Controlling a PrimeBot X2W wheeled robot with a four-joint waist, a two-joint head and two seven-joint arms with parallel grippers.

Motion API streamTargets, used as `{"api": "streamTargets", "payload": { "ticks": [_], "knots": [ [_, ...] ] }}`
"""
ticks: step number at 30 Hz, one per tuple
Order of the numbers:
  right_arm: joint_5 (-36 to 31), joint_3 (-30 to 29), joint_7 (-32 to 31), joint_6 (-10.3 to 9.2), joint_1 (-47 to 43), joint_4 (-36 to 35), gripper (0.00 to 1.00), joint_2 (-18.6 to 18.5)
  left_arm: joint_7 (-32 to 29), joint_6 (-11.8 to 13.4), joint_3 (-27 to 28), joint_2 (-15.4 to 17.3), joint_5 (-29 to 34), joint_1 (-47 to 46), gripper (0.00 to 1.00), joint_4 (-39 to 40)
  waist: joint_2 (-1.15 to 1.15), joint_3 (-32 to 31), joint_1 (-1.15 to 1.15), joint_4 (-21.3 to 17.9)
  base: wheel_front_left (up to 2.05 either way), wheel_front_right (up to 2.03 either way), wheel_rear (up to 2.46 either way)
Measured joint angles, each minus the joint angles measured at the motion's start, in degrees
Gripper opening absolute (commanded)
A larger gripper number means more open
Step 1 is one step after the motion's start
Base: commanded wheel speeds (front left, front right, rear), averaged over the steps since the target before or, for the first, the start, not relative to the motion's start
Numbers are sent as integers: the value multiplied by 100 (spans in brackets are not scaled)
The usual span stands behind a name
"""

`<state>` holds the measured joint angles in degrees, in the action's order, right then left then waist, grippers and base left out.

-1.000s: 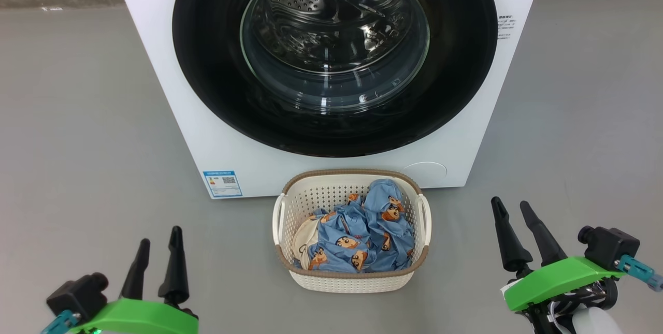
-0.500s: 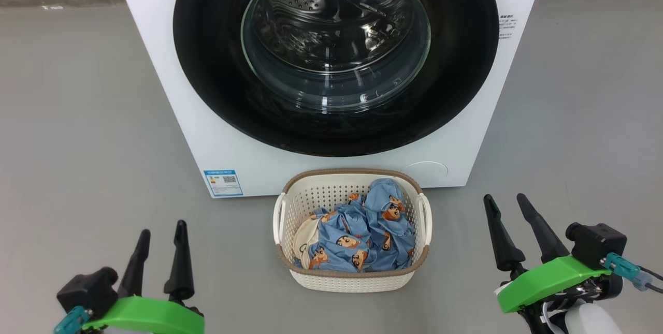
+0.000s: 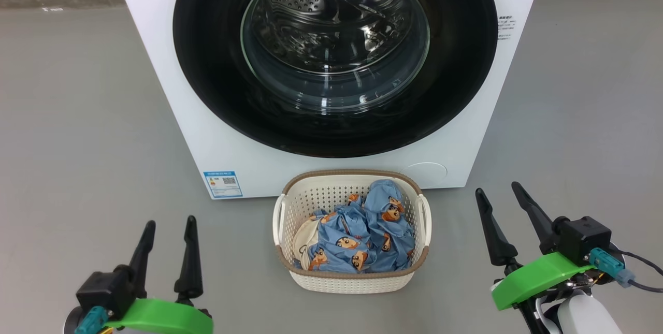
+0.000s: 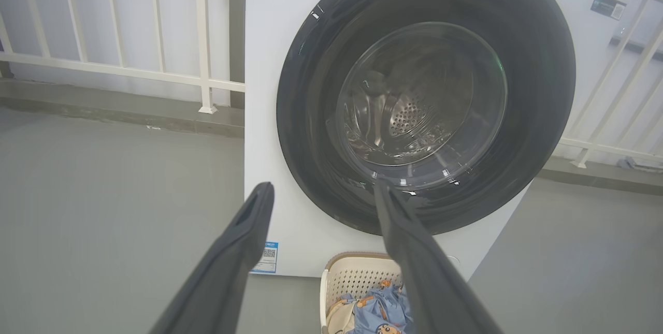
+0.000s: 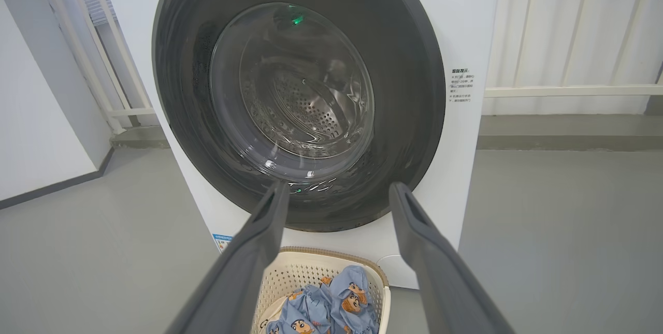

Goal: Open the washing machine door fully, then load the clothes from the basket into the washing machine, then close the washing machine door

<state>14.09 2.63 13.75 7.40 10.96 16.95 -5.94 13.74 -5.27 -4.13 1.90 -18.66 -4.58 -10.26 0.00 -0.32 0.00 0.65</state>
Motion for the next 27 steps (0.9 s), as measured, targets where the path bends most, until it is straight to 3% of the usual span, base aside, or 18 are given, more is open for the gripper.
{"api": "streamTargets", "payload": {
  "ticks": [27],
  "knots": [
    [-259,11,55,0,1,-47,100,4,89,49,-42,2,221,-3,100,5,0,24,0,-3,0,0,0]
  ]
}}
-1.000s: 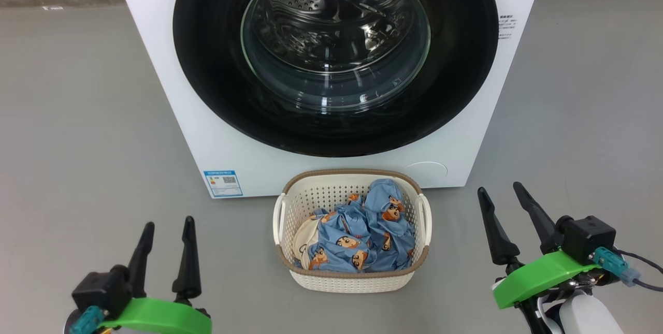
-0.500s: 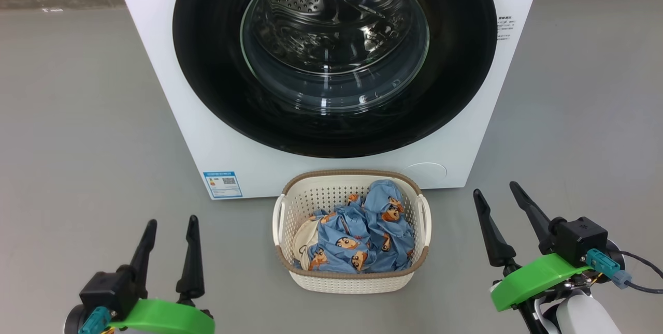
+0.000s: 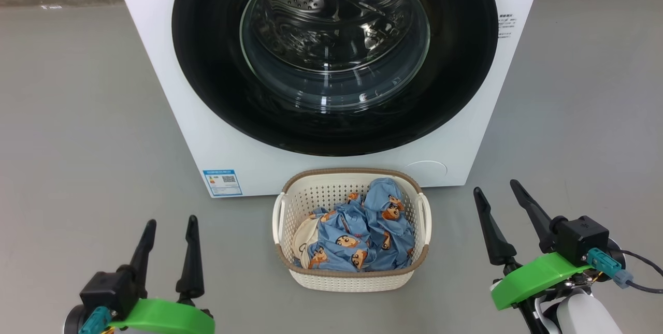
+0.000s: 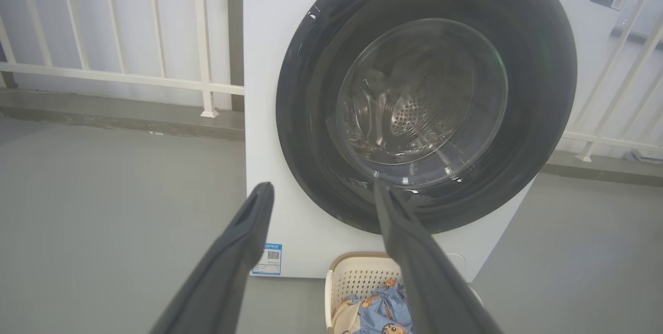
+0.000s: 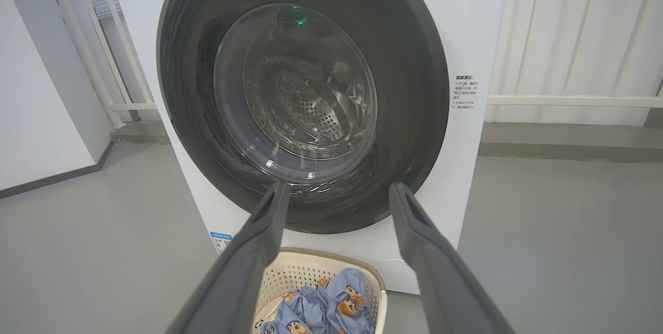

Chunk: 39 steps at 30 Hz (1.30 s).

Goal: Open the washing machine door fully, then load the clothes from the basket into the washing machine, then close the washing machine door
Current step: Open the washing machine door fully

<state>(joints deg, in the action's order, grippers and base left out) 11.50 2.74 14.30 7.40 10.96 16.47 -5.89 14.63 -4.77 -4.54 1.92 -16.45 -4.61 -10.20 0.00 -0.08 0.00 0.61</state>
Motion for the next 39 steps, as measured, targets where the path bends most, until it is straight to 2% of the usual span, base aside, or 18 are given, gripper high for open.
{"api": "streamTargets", "payload": {
  "ticks": [11,28,39],
  "knots": [
    [0,-12,0,0,4,-16,100,15,0,48,9,11,120,-10,100,0,0,33,0,-1,36,36,-71],
    [16,-44,1,0,76,-22,100,14,0,48,19,16,43,-14,100,77,0,47,0,-29,98,98,-197],
    [18,-55,1,0,76,-22,100,19,0,48,20,19,43,-15,100,68,0,36,0,-23,18,18,-35]
  ]
}}
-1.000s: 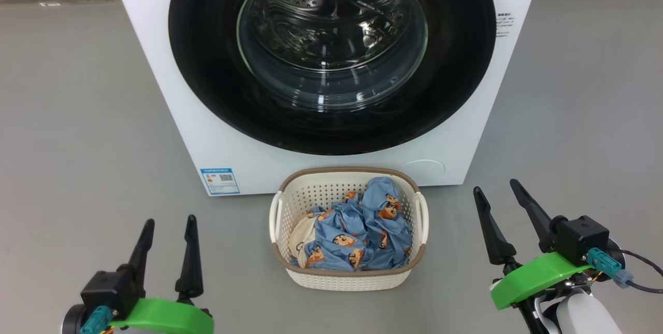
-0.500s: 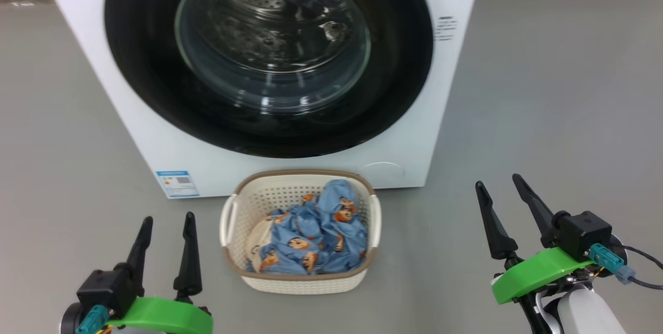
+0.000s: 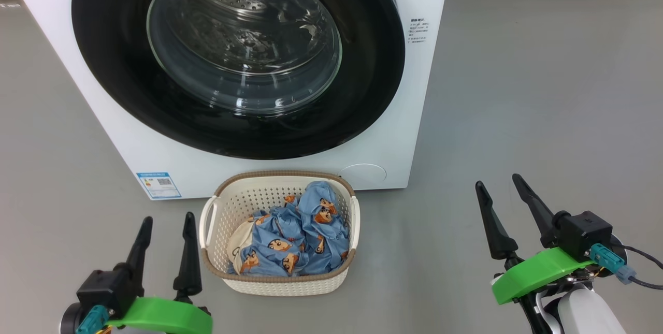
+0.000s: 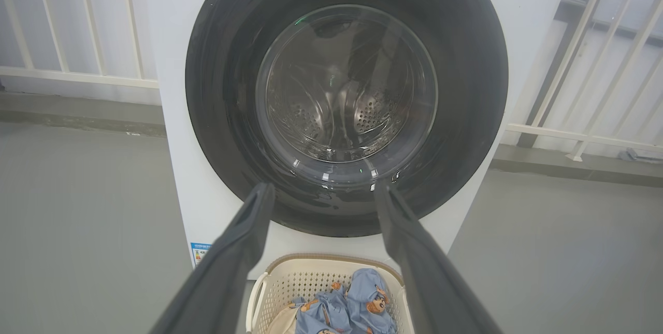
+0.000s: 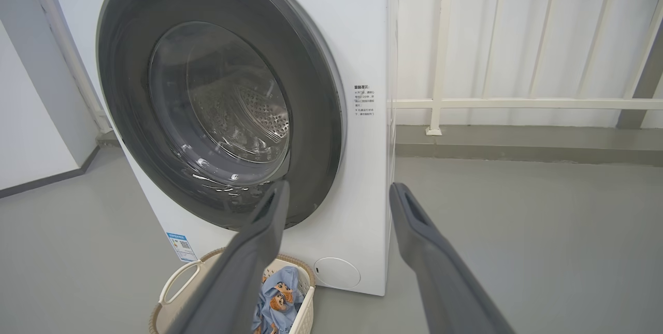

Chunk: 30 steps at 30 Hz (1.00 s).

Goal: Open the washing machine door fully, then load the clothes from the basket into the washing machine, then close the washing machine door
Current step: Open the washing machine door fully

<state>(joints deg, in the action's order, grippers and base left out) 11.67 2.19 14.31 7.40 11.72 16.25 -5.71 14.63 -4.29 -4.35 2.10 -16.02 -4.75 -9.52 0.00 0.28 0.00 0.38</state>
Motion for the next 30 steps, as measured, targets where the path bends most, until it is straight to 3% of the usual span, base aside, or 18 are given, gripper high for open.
{"api": "streamTargets", "payload": {
  "ticks": [30],
  "knots": [
    [121,-68,0,0,5,3,100,14,0,26,0,0,68,-2,100,-57,0,58,0,18,0,0,0]
  ]
}}
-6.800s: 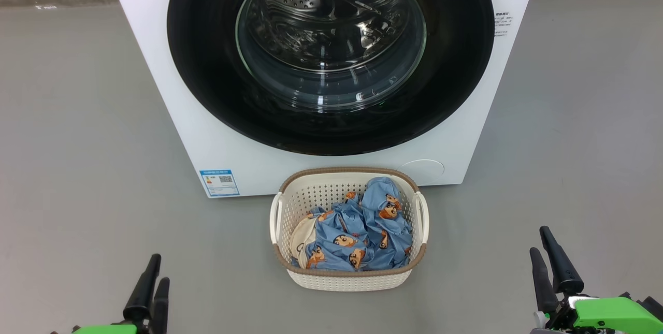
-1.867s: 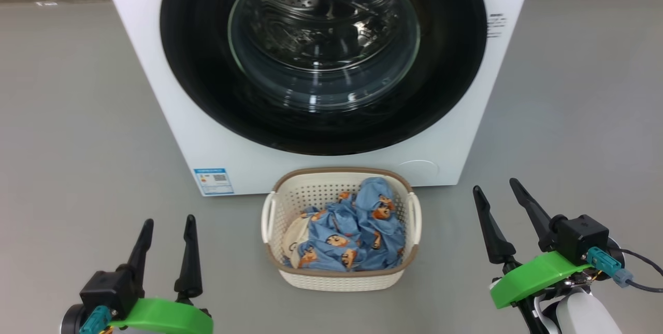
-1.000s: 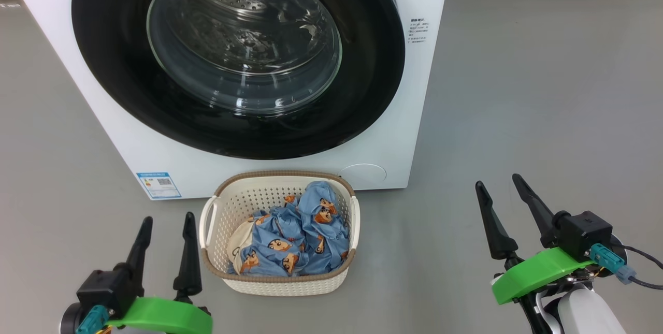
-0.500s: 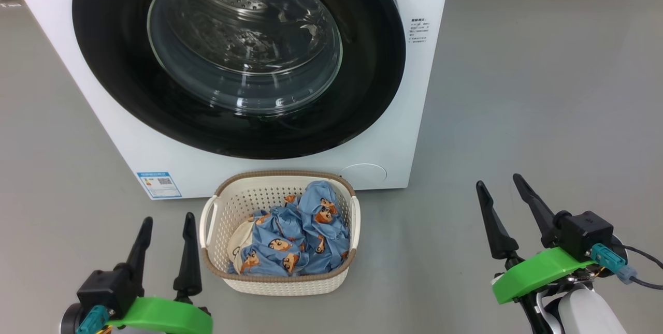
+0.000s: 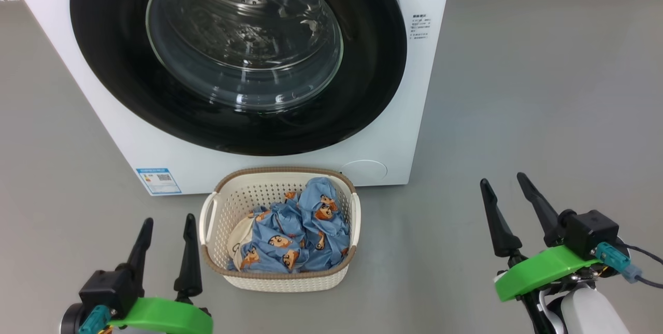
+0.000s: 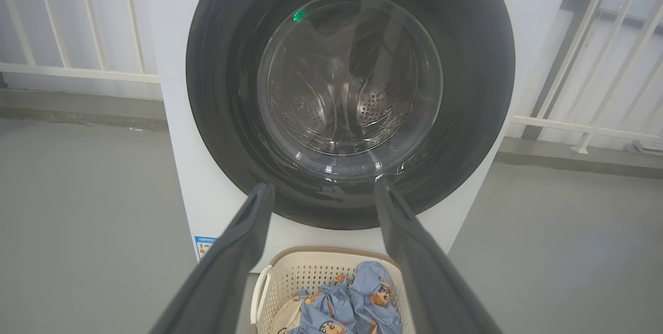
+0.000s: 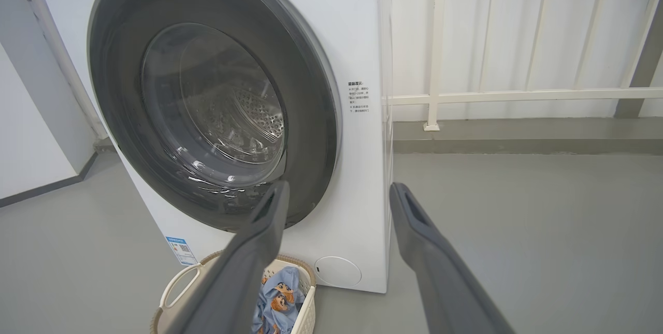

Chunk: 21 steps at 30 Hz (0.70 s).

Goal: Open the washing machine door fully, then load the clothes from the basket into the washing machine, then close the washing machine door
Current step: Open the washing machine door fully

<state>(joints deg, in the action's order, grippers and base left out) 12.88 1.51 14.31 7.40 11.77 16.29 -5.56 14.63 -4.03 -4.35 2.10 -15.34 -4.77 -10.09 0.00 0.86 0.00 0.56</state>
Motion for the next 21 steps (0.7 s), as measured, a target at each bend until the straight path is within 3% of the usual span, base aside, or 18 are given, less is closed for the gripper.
{"api": "streamTargets", "payload": {
  "ticks": [11,14,16,17,18,21],
  "knots": [
    [131,-112,0,0,553,41,100,-185,0,26,-3,-1,9,-153,100,42,0,285,0,31,0,0,0],
    [162,-205,0,0,774,71,51,-263,0,25,-13,-1,9,-207,100,53,0,411,0,60,0,0,0],
    [179,-278,0,0,942,70,39,-332,0,26,-14,-1,9,-260,100,78,0,503,0,84,0,0,0],
    [191,-327,0,0,1033,68,27,-363,0,26,-15,-1,9,-286,100,88,0,551,0,97,0,0,0],
    [212,-381,0,0,1119,63,3,-387,0,25,-15,-2,10,-316,100,97,0,600,0,112,0,0,0],
    [338,-459,1,0,1383,54,0,-479,0,25,-16,-2,10,-411,100,153,0,753,0,160,0,0,0]
  ]
}}
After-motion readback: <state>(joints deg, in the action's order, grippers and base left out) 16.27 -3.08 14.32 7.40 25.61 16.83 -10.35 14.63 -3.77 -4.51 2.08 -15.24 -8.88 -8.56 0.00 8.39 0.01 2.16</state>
